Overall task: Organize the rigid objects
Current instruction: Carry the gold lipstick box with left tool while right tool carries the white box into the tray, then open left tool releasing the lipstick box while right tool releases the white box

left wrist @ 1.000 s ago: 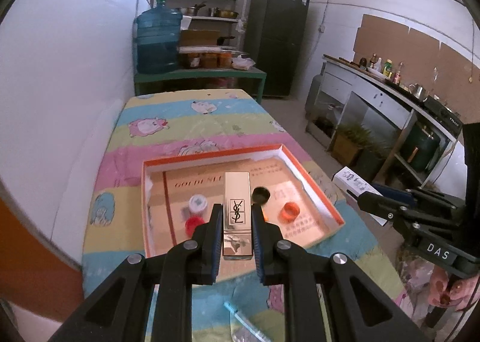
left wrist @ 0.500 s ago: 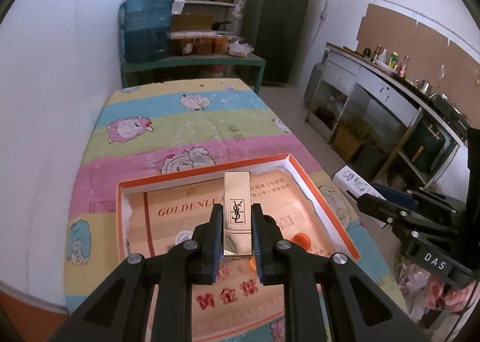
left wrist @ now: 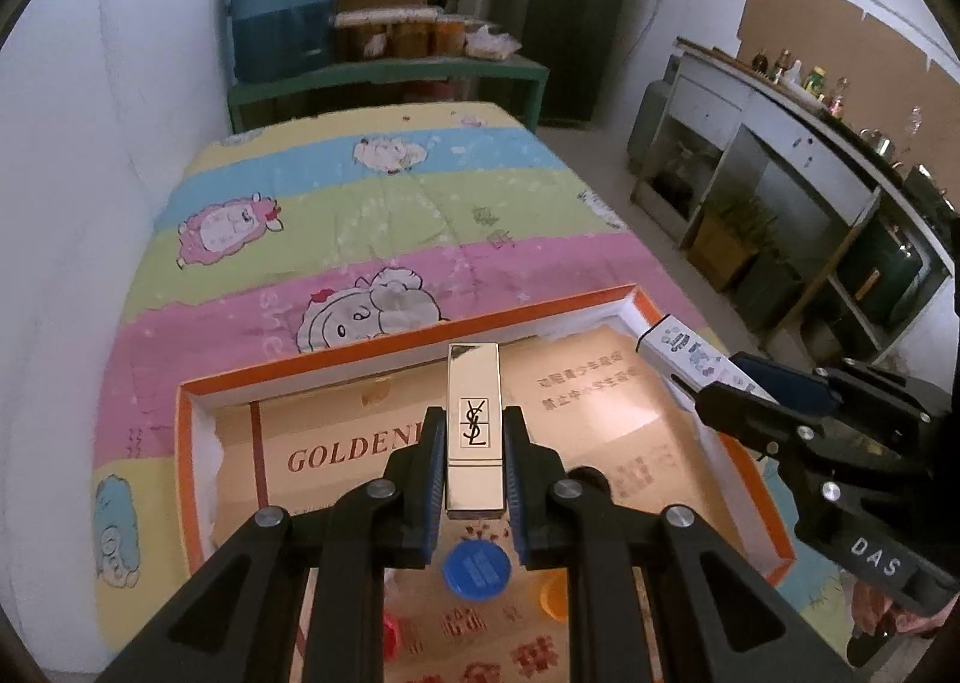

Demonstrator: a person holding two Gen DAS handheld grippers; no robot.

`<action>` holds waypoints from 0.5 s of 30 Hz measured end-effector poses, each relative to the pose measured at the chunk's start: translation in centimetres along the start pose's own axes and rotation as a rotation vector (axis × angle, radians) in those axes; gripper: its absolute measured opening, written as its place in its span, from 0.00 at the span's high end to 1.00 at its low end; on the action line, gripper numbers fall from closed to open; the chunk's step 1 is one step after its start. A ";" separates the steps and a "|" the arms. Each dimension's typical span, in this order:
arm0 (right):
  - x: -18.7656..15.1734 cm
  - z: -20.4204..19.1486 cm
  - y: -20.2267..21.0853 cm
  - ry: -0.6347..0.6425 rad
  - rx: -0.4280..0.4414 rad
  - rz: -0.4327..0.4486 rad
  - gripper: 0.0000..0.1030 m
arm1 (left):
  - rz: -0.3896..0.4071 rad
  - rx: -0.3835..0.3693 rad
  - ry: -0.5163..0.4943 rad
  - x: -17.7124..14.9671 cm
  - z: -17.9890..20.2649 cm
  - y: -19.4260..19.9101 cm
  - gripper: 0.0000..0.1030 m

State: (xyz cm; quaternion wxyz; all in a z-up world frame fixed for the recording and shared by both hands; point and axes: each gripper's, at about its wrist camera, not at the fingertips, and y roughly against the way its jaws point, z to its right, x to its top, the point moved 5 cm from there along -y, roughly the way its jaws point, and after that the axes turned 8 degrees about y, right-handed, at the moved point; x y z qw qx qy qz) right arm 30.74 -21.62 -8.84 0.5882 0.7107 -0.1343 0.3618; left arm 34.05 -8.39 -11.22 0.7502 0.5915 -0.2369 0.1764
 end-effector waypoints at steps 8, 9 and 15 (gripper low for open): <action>-0.7 0.3 -3.8 -0.004 0.019 -0.059 0.75 | -0.056 0.009 0.017 -0.1 -0.6 -3.4 0.82; -0.7 0.3 -4.0 -0.005 0.022 -0.062 0.75 | -0.061 0.009 0.018 -0.2 -0.7 -3.7 0.82; -1.0 0.4 -5.6 -0.003 0.025 -0.087 0.74 | -0.092 0.010 0.024 -0.4 -0.9 -5.1 0.82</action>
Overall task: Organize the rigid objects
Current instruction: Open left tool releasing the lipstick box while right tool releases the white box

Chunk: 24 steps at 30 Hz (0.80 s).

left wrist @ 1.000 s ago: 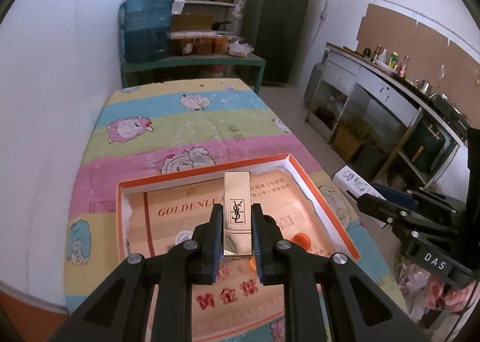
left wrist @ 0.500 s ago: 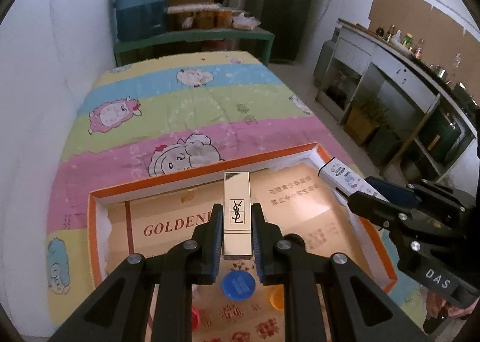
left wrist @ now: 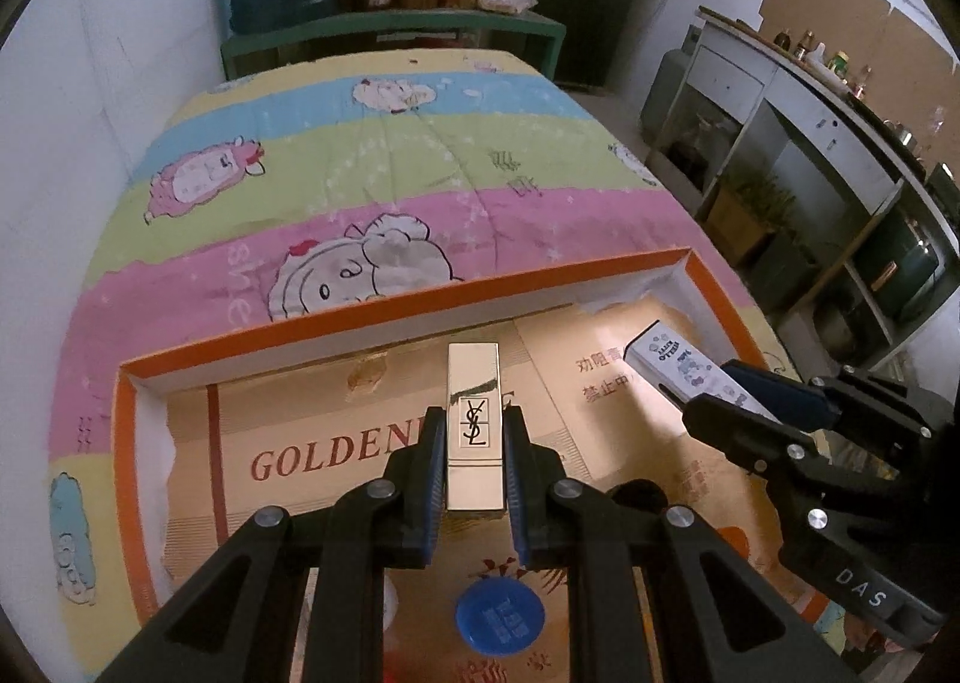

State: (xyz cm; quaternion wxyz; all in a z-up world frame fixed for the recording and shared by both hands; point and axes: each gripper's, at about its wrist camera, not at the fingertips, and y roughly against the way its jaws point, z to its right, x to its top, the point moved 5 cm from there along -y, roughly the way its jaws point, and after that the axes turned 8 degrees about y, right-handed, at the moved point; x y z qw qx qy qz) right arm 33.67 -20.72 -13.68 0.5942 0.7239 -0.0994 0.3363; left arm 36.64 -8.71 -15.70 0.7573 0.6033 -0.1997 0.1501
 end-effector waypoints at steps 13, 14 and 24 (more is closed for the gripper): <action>-0.7 0.0 -1.9 0.008 0.005 -0.048 0.74 | -0.028 -0.028 0.010 -0.1 -0.2 -1.1 0.80; -0.7 0.0 -2.1 0.007 0.006 -0.053 0.74 | -0.027 -0.031 0.015 -0.1 -0.2 -1.1 0.77; -0.9 -0.1 -1.4 0.005 -0.003 -0.031 0.72 | 0.016 -0.024 0.005 -0.3 0.2 0.4 0.54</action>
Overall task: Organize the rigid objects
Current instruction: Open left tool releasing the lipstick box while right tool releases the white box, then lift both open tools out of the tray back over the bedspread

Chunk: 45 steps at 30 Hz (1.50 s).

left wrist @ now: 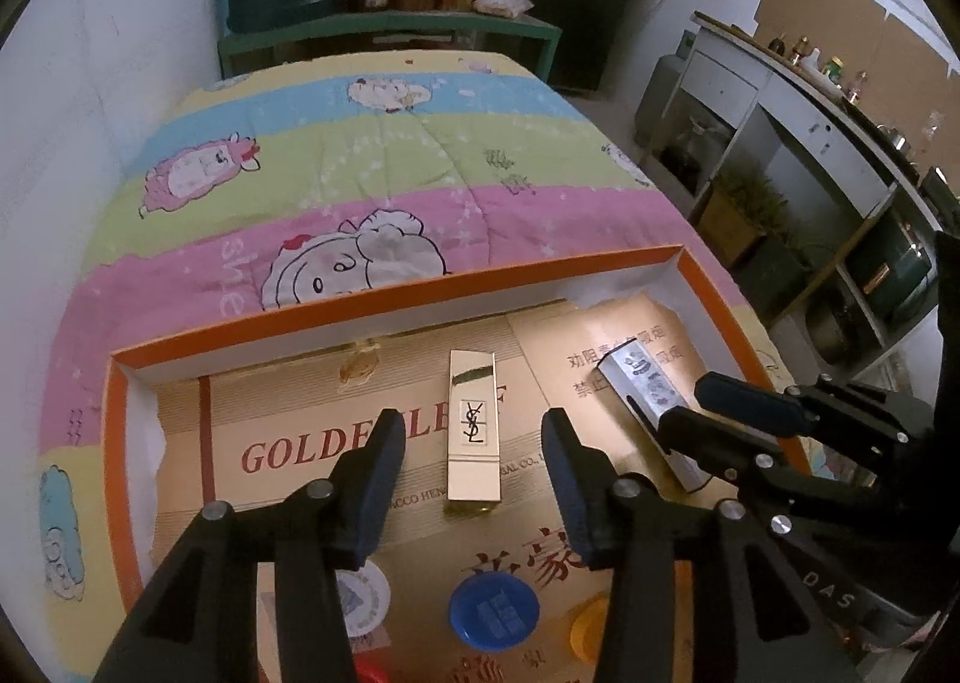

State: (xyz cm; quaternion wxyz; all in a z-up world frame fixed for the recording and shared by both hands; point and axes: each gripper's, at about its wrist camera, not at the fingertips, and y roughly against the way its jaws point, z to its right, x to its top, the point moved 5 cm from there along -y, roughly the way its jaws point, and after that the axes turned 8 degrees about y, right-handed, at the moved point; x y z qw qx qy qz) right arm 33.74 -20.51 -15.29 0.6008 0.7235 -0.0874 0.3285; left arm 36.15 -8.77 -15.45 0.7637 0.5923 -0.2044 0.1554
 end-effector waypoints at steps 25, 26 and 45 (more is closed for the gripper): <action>-1.8 -4.2 6.4 0.005 -0.006 0.059 0.72 | 0.143 -0.014 0.015 -3.3 -0.3 9.5 0.54; -1.9 -4.4 6.7 0.007 -0.006 0.060 0.72 | 0.146 -0.015 0.019 -3.5 -0.4 9.8 0.54; -6.3 -10.5 11.0 0.094 0.024 0.091 0.72 | 0.269 -0.001 0.068 -8.3 -2.3 15.7 0.54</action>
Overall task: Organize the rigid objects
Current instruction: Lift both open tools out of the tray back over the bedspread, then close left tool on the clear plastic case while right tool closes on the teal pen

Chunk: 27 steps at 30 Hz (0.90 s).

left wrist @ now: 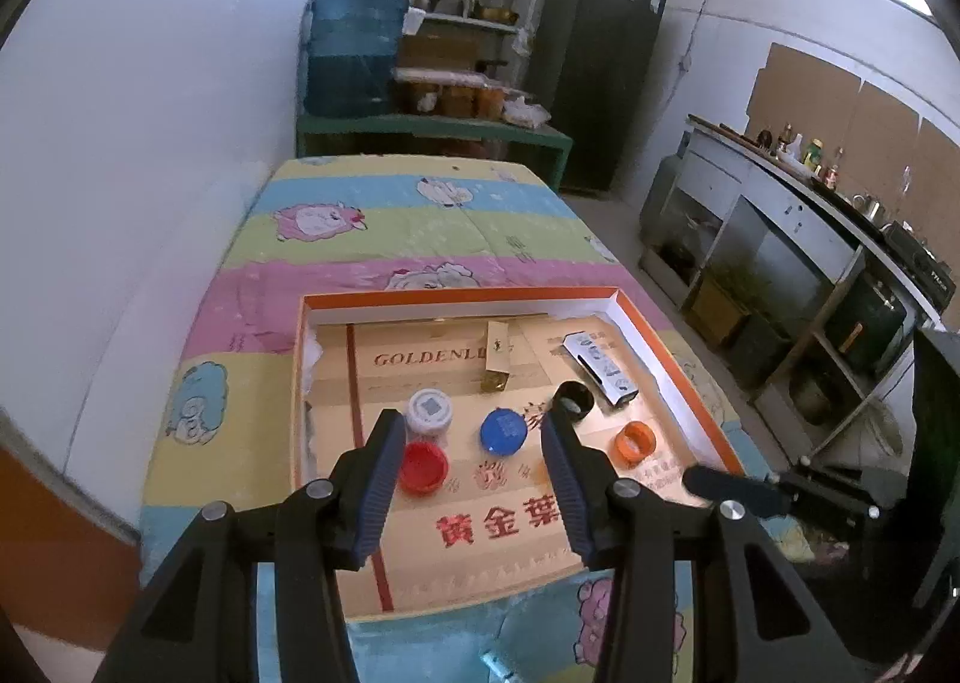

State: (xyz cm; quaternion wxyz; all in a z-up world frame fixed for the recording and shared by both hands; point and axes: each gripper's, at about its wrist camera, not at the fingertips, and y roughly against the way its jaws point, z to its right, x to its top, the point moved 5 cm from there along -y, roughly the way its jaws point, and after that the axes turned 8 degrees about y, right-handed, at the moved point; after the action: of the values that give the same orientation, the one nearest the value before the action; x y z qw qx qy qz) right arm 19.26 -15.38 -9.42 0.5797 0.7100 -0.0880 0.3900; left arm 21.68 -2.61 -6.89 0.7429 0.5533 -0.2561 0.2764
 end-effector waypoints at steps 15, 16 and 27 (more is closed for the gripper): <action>-4.5 -7.2 -0.3 0.071 0.139 -0.047 0.72 | 0.042 0.040 0.064 -3.7 -2.6 2.9 0.54; -4.8 -7.7 -0.2 0.076 0.146 -0.050 0.72 | 0.041 0.041 0.067 -3.9 -2.7 3.0 0.54; -7.2 -9.7 -1.3 0.126 0.139 -0.117 0.72 | 0.018 0.034 0.113 -5.8 -3.9 3.2 0.54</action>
State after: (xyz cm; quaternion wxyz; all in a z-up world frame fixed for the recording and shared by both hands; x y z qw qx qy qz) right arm 10.76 -8.69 -14.88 0.5553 0.7264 0.0176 0.4047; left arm 15.56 1.22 -9.68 0.7440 0.5472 -0.2139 0.3183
